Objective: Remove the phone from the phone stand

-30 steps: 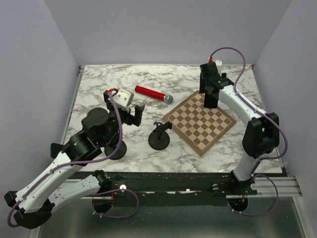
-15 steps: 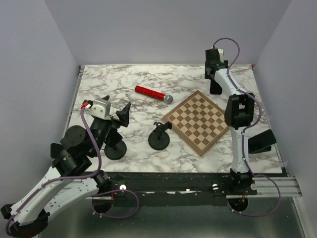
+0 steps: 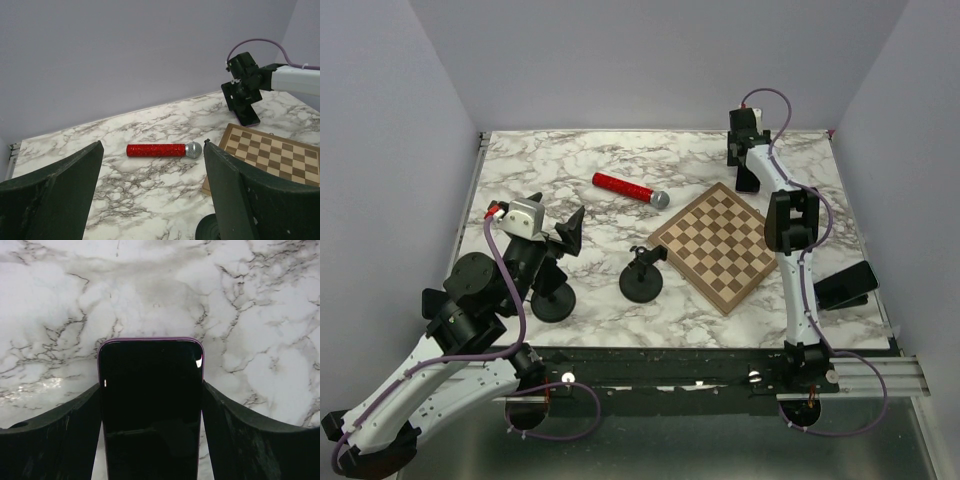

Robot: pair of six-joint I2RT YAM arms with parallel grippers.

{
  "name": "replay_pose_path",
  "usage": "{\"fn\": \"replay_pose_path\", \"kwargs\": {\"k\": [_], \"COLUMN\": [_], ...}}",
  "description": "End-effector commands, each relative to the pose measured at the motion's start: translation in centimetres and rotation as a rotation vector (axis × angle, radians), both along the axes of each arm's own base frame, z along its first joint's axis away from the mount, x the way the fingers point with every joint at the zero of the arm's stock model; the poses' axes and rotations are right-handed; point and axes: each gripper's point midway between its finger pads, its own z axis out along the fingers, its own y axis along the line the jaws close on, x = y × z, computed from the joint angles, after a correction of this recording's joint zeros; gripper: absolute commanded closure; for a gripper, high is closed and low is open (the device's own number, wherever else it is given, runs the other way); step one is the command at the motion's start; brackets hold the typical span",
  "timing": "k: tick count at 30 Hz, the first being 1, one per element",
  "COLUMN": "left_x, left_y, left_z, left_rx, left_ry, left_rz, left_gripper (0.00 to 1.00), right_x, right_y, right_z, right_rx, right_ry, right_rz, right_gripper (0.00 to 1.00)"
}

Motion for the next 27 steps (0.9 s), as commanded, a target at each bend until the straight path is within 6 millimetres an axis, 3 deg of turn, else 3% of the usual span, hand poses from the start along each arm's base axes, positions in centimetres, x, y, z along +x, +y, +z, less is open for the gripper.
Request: {"fn": "replay_pose_path", "kwargs": {"k": [1,10,17,20,25,27], "left_x": [0.1,0.4,0.7,0.8,1.1,1.2], "left_y": [-0.4,-0.7,-1.0,-1.2,-1.4,-1.4], "left_z": [-0.1,-0.5,-0.9,-1.1,-1.5,-1.6], "left_rx": [-0.013,-0.002,0.013,0.017,0.030,0.033], "left_ry": [-0.001,0.008,0.017,0.022,0.030,0.033], "left_rz": [-0.006,-0.007,-0.001,-0.005,-0.002,0.004], "left_gripper": [0.12,0.12,0.12,0.12,0.08,0.07], "right_x": [1.0,2.6,3.0,3.0,3.4,3.6], "right_y": [0.4,0.7,1.5,2.0,2.5,2.4], "right_z": [-1.8,-3.2,-3.9,-3.7,-2.1,-1.1], "right_rx": [0.033,-0.003,0.020,0.043,0.061,0.058], "right_ry": [0.006,-0.011,-0.007,-0.009,-0.030,-0.042], "right_rz": [0.043,0.115,0.162,0.178,0.198,0.199], "right_gripper": [0.94,0.90,0.68,0.49,0.05,0.00]}}
